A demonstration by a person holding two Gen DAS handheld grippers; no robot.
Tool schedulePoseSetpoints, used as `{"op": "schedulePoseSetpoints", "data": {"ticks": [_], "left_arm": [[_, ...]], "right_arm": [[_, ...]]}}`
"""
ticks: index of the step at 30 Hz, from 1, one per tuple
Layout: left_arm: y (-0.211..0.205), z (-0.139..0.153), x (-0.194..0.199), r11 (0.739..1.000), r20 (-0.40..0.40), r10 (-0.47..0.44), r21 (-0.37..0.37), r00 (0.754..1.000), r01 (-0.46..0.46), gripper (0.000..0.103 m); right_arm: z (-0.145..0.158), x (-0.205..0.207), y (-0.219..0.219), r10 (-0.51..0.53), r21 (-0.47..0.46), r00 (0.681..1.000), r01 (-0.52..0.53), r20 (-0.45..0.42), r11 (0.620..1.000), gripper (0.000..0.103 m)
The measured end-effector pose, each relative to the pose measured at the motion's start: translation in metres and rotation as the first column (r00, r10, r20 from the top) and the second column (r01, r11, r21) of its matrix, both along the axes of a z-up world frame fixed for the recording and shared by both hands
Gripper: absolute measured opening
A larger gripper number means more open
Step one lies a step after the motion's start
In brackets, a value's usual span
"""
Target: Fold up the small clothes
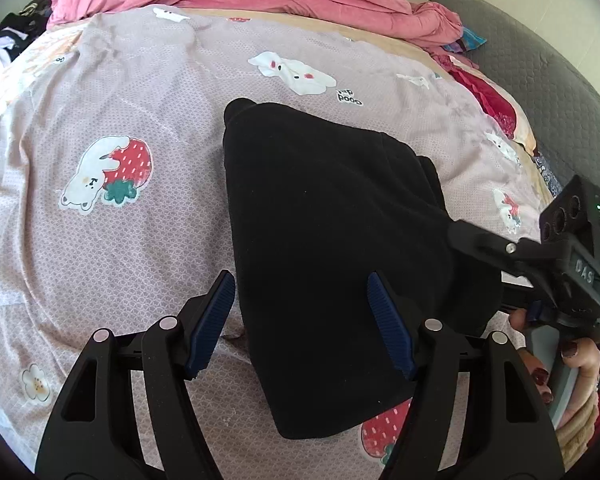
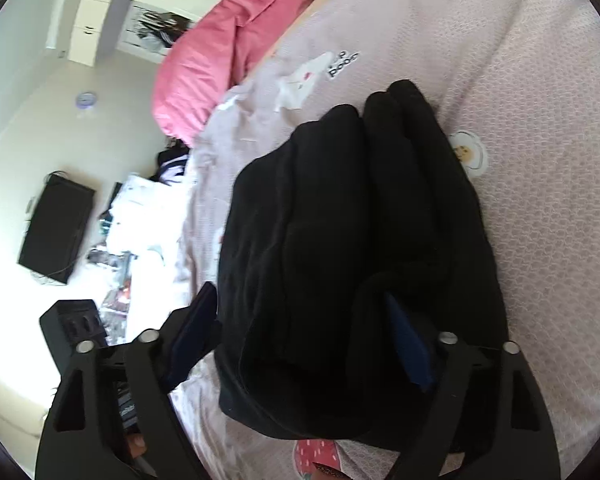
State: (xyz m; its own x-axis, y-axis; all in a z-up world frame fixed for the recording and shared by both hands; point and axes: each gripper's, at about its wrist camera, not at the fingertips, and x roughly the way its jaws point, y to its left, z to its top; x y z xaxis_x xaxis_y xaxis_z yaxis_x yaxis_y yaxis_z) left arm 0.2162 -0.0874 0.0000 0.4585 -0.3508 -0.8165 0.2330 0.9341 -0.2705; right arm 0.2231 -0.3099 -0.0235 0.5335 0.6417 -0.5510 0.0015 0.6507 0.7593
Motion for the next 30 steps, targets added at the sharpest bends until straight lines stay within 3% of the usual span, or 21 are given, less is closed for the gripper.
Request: {"op": "schedulePoseSetpoints", "data": {"ticks": [2,5,10,17,18,20,22,26,30], "left_arm": [[0.001,0.001,-0.001,1.0,0.0,-0.001,-0.003,1.0,0.001,0.061],[0.005,0.003,-0.004,1.0,0.005,-0.001,-0.005,1.0,0.001,0.061],[0.01,-0.001,-0.004,1.0,-0.006,0.007,-0.008,1.0,-0.007,0.061],[0.01,-0.01,-0.006,1.0,-0.032,0.011,-0.022,0.999,-0.012,0.061],[0.01,-0.009,-0.006,1.0,-0.033,0.012,-0.023,0.999,-0.013,0.061],[0.009,-0.008,-0.007,1.0,-0.031,0.01,-0.022,0.999,-0.011,0.061],[0.005,-0.006,-0.007,1.0,-0.026,-0.001,-0.019,1.0,0.0,0.061],[-0.003,-0.004,-0.008,1.0,-0.021,-0.014,-0.015,1.0,0.014,0.061],[-0.009,0.0,-0.006,1.0,-0.013,-0.024,-0.019,1.0,0.024,0.061]], "right_arm": [[0.004,-0.009,-0.001,-0.018,-0.04,1.0,0.018,0.006,0.999,0.069],[-0.001,-0.022,-0.007,-0.056,-0.06,0.998,0.056,0.002,0.997,0.07],[-0.017,-0.035,-0.021,-0.071,0.023,0.997,0.071,-0.02,0.997,0.071],[-0.015,-0.009,-0.019,-0.058,0.038,0.998,0.058,0.001,0.998,0.077],[-0.017,-0.002,-0.018,-0.047,0.049,0.999,0.047,-0.002,0.998,0.074],[-0.016,0.003,-0.015,-0.039,0.017,0.999,0.039,0.0,0.999,0.047],[-0.011,0.0,-0.014,-0.02,-0.012,0.999,0.02,0.034,1.0,0.03],[0.016,-0.008,-0.008,0.015,-0.109,0.988,0.002,0.151,0.994,0.02],[0.038,-0.008,-0.008,0.045,-0.189,0.971,0.001,0.237,0.982,0.017]]}}
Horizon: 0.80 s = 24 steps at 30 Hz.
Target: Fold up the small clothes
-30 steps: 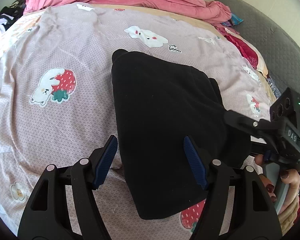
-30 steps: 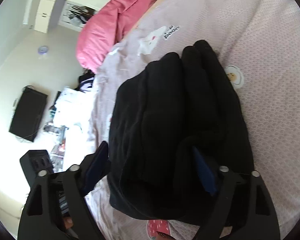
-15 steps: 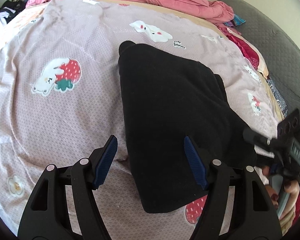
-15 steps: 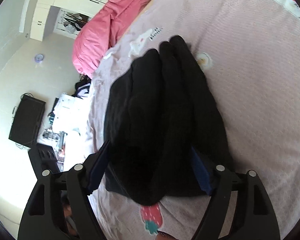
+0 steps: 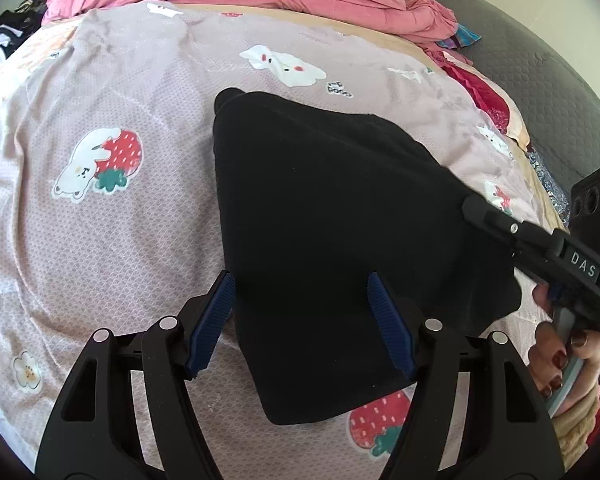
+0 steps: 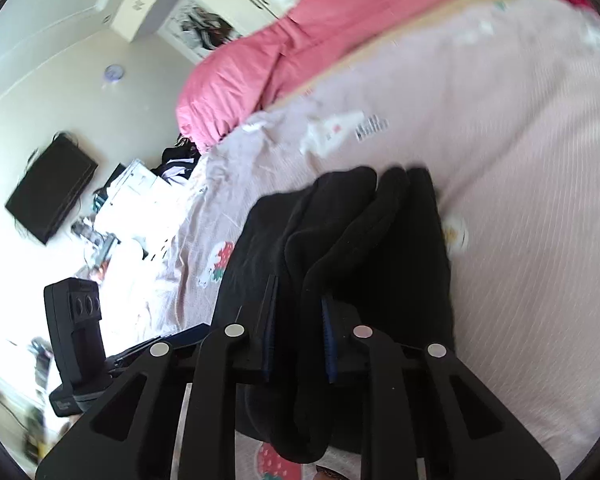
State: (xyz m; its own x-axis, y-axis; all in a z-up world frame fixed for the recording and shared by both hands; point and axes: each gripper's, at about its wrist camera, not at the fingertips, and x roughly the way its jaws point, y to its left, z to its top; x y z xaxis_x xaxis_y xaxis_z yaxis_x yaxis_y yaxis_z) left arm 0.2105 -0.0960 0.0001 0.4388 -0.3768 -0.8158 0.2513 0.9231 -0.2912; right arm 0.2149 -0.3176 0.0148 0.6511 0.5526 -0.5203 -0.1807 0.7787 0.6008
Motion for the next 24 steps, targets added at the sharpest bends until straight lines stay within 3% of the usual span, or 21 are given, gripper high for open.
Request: {"op": "schedulePoseSetpoints", "data": {"ticks": [5,7,15,24], "left_arm": [[-0.008,-0.005,0.001,1.0,-0.012,-0.018,0.02,1.0,0.018,0.061],[-0.009,-0.009,0.0,0.999,-0.016,-0.021,0.026,1.0,0.021,0.069],[-0.009,-0.017,-0.002,1.0,-0.035,-0.024,0.018,0.999,0.025,0.071],[-0.009,-0.019,-0.005,0.999,-0.036,-0.03,0.016,0.999,0.031,0.072]], "right_arm": [[-0.016,0.004,0.002,0.0,-0.153,1.0,-0.002,-0.009,0.988,0.017],[-0.033,0.004,0.004,-0.004,-0.193,0.999,-0.004,-0.038,0.981,0.017],[-0.044,-0.004,0.003,-0.052,-0.189,0.998,0.047,-0.021,0.981,0.019],[-0.043,-0.017,-0.006,-0.117,-0.188,0.992,0.107,-0.044,0.976,0.04]]}}
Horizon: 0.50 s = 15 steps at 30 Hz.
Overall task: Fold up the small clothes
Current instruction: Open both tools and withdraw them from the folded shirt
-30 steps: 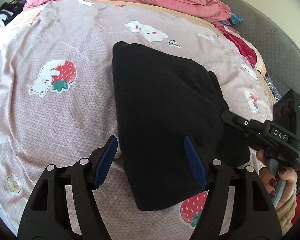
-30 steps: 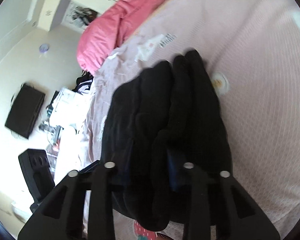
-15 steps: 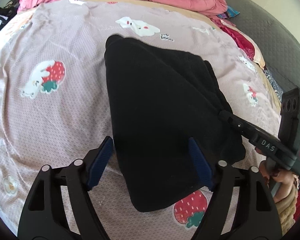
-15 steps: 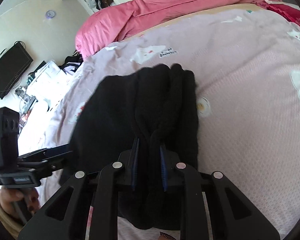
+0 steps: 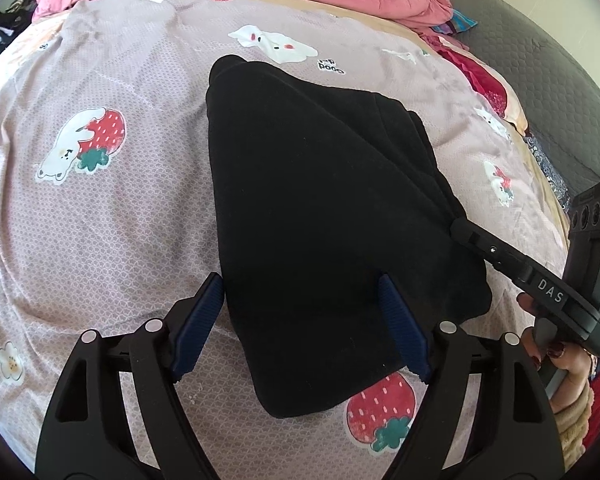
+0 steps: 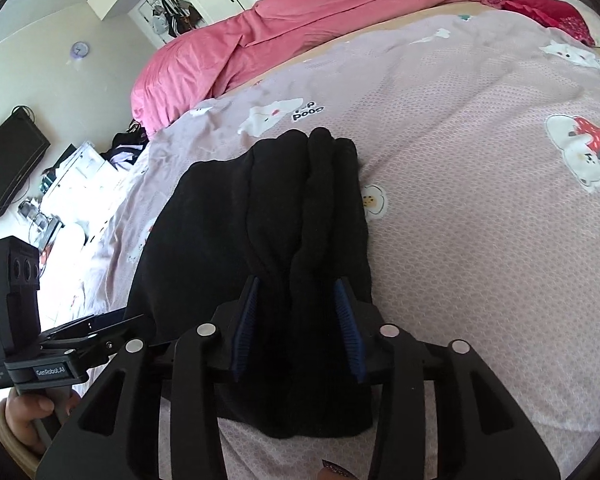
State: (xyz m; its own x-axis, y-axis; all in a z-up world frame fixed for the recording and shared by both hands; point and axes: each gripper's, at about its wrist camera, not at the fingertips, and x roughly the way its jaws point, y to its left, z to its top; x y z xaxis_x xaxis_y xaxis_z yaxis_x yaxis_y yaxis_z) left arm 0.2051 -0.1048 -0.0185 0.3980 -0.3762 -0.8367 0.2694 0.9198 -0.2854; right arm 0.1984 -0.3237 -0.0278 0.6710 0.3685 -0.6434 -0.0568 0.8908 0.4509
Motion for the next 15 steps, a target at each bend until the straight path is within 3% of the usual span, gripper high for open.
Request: {"op": "schedulePoseSetpoints", "data": {"ticks": [9,15], "left_arm": [[0.004,0.006,-0.008,1.0,0.025,0.0,-0.009,1.0,0.0,0.072],[0.011,0.024,-0.021,1.0,0.094,0.011,-0.009,0.996,-0.011,0.079]], "right_arm": [[0.018,-0.021,0.003,-0.053,-0.084,0.998,0.055,0.037,0.995,0.062],[0.047,-0.049,0.007,-0.095,-0.152,0.983,0.119,0.155,0.981,0.092]]}}
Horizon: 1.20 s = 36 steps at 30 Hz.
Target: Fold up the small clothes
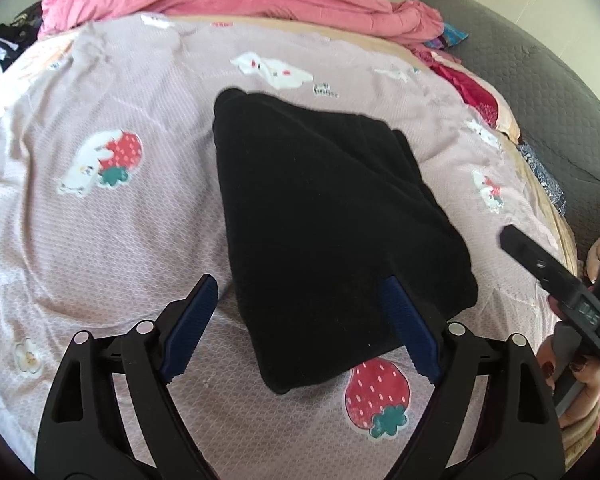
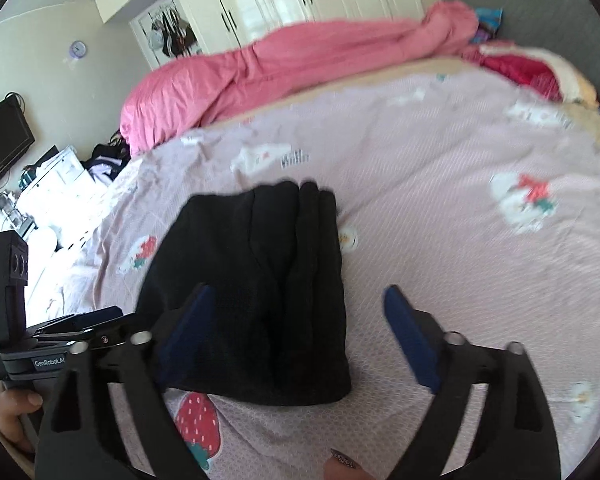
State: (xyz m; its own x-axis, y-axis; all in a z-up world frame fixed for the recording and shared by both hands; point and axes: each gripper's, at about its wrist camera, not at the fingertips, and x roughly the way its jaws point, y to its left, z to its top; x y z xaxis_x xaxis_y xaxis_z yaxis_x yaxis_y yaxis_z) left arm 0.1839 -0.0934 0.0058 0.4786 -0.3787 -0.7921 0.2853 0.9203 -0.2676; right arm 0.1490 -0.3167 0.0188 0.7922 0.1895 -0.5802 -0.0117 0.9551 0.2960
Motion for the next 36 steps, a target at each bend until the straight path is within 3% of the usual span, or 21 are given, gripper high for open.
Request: {"op": "schedulePoseSetpoints", "data": {"ticks": [4,11,24,36], "left_arm": [[0.009,0.014,-0.012,1.0,0.052,0.012,-0.004,0.999,-0.012,0.094],[0.026,0.031,-0.045,0.999,0.135,0.033,-0.007,0.99,-0.033,0.093],[0.047,0.024,-0.088,0.997,0.152,0.073,0.002,0.986,-0.074,0.094],[0.055,0.014,-0.099,0.995,0.135,0.094,0.029,0.986,-0.099,0.094]], "right_arm": [[0.019,-0.024,0.008,-0.014,-0.051,0.997,0.018,0.082,0.999,0.098],[0.026,-0.061,0.022,-0.032,-0.088,0.989,0.045,0.145,0.995,0.099],[0.001,-0.092,0.04,-0.051,-0.104,0.997,0.058,0.064,0.993,0.099],[-0.013,-0.102,0.042,-0.067,-0.123,0.998,0.068,0.012,0.99,0.099]]}}
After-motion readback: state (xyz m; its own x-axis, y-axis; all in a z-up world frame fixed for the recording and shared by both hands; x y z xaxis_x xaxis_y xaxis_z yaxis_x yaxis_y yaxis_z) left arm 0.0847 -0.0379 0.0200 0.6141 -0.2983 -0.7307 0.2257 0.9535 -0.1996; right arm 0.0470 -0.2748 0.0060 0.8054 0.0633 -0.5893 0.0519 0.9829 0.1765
